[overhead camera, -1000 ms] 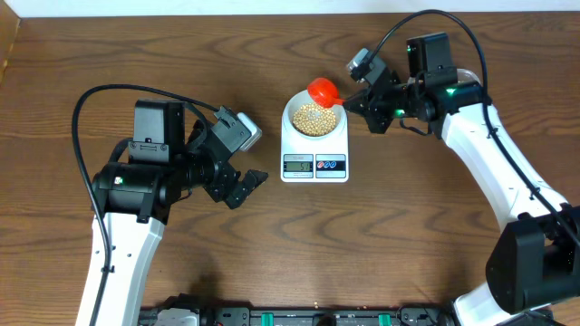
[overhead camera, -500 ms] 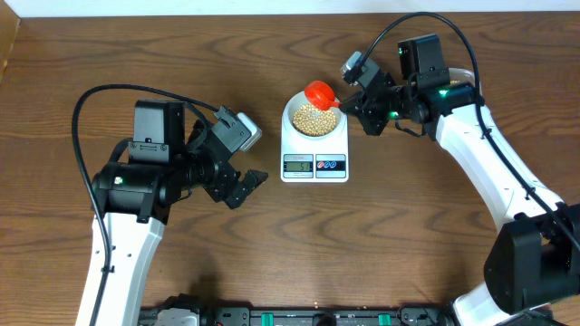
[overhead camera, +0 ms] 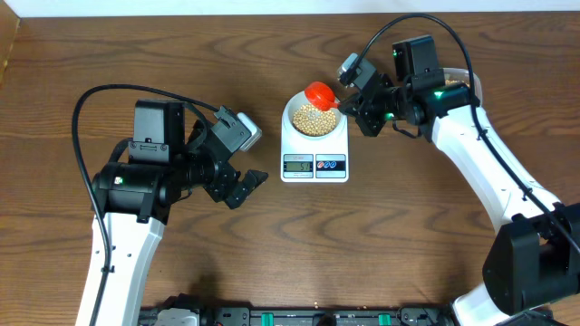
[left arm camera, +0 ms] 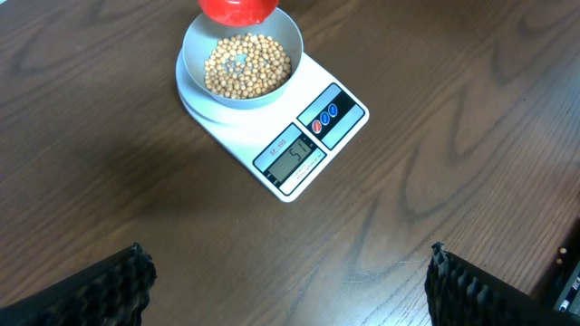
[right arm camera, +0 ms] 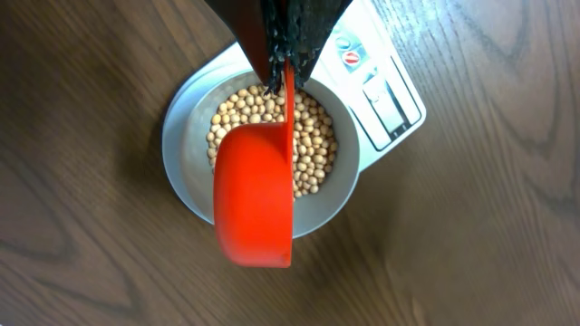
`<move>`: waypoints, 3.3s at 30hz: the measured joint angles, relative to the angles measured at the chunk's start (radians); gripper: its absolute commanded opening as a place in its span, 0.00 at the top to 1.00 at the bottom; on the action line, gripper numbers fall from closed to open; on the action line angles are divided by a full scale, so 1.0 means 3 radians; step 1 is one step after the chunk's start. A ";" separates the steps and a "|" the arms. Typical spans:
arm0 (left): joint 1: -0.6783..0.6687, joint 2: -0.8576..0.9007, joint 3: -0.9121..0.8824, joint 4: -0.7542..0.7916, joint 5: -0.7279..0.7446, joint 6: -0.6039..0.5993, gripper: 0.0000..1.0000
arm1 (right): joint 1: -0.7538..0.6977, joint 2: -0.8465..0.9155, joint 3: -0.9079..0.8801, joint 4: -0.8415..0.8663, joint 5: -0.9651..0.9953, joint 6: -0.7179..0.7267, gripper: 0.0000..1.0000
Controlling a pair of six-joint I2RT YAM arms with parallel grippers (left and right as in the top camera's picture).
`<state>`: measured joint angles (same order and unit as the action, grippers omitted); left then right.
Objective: Scoop item into bowl and weigh 50g on scale
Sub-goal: 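Tilt the red scoop with the right gripper to pour soybeans into bowl, then hold the red scoop over the bowl, shaking out a few soybeans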
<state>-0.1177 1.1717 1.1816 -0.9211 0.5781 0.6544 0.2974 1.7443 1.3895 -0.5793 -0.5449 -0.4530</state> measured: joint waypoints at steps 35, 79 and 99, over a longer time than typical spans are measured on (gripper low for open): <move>0.0000 0.0000 0.0000 0.0000 0.0000 0.0000 0.02 | 0.0169 0.0326 -0.0001 0.0078 0.0168 -0.0001 0.99; 0.0000 0.0000 0.0000 0.0000 0.0000 0.0000 0.02 | 0.0332 0.0360 -0.0014 -0.0045 0.0319 -0.0135 0.99; 0.0000 0.0000 0.0000 0.0000 -0.0001 0.0000 0.02 | -0.0001 0.0360 -0.0017 -0.0017 -0.0276 0.0443 0.99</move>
<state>-0.1177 1.1717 1.1816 -0.9211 0.5777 0.6544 0.2970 1.8523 1.3846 -0.5842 -0.6277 -0.3202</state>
